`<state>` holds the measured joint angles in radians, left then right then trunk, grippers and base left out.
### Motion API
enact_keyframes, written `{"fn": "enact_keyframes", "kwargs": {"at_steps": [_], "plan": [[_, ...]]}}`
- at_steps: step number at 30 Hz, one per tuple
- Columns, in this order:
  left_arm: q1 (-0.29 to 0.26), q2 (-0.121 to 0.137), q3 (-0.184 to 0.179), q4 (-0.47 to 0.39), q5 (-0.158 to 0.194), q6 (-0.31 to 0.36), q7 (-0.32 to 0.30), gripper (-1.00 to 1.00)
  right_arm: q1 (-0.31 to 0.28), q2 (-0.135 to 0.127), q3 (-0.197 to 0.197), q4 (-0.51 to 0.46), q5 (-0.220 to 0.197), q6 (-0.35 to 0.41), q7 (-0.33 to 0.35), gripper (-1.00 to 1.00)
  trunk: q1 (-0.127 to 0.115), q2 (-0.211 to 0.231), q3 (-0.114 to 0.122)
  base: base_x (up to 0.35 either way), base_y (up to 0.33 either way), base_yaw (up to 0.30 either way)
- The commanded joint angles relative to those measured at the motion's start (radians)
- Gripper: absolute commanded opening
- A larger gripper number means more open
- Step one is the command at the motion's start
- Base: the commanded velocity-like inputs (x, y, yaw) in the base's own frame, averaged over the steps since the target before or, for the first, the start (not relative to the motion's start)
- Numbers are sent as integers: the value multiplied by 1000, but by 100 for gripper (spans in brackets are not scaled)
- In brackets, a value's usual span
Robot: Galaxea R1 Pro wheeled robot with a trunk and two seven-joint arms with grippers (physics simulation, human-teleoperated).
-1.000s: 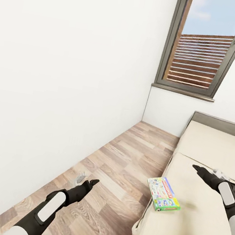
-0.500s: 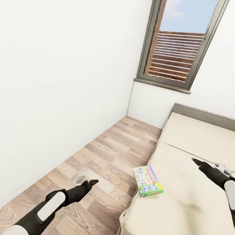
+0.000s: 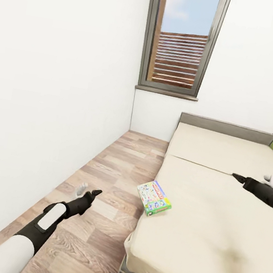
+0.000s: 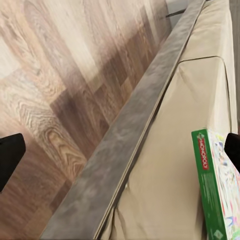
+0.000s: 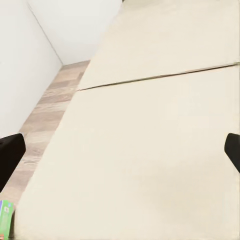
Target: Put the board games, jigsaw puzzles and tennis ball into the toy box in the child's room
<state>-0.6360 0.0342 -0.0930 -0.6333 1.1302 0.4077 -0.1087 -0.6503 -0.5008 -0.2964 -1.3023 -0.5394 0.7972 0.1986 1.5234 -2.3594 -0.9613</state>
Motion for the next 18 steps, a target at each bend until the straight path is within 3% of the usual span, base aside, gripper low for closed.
{"fn": "enact_keyframes", "kwargs": {"at_steps": [1, 7, 18], "plan": [[-13, 2, -1, 21, 5, 1, -6, 100, 1, -5, -2, -25, 5, 26, 7, 100, 4, -8, -4, 0, 0, -295], [-61, 4, 6, 99, 8, 3, -38, 100, 30, -20, -11, -127, 2, 95, 7, 100, 27, -50, -20, 0, 0, -291], [-89, 1, 10, 130, 10, 5, -87, 100, 46, -20, -41, -196, 1, 121, 7, 100, 69, -127, -48, 0, 0, -284]]}}
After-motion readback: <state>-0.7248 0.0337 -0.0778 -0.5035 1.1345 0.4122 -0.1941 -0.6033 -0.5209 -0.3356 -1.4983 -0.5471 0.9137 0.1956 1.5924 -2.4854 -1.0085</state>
